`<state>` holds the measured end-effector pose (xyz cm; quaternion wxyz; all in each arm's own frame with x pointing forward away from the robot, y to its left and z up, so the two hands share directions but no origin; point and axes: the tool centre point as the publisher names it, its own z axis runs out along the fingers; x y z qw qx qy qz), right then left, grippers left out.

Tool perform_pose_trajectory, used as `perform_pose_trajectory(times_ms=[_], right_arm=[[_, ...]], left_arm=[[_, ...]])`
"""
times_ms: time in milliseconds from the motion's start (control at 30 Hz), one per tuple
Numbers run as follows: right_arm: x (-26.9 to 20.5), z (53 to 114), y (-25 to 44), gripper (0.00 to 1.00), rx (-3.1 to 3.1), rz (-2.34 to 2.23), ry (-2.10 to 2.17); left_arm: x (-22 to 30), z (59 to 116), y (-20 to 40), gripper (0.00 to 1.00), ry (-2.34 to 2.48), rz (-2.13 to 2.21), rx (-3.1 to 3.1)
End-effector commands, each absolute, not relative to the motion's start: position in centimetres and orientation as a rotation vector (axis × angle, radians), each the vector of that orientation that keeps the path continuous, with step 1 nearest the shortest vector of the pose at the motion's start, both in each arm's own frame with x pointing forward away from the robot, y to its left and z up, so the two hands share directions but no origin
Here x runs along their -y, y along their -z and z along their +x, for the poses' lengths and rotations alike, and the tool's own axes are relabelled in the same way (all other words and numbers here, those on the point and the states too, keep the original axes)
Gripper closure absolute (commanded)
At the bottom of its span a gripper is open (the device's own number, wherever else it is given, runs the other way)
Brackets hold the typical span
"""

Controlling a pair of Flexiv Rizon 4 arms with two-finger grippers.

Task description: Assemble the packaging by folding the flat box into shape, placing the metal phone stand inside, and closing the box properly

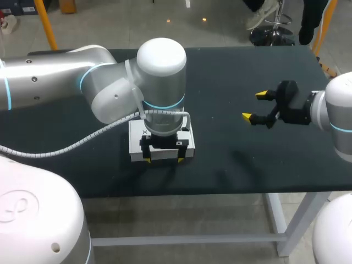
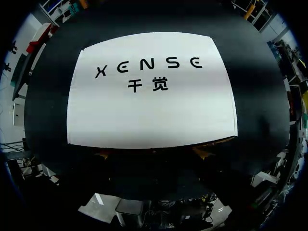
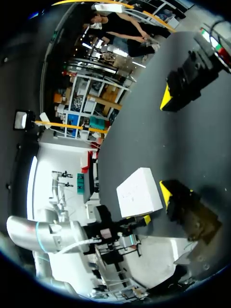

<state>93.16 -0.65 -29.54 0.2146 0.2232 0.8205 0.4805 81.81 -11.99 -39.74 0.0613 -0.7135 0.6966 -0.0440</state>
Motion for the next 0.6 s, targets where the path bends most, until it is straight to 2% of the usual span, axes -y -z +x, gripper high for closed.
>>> perform_pose_trajectory(times_ms=[33, 600], right_arm=[[0.9, 93.0, 29.7, 0.00, -2.223, 0.594, -1.404], [0.9, 93.0, 29.7, 0.00, -2.223, 0.594, -1.404]], left_arm=[[12.1, 82.9, 39.9, 0.00, 0.115, -2.161, -2.098], [11.7, 88.1, 40.1, 0.00, 0.119, -2.200, -2.041]])
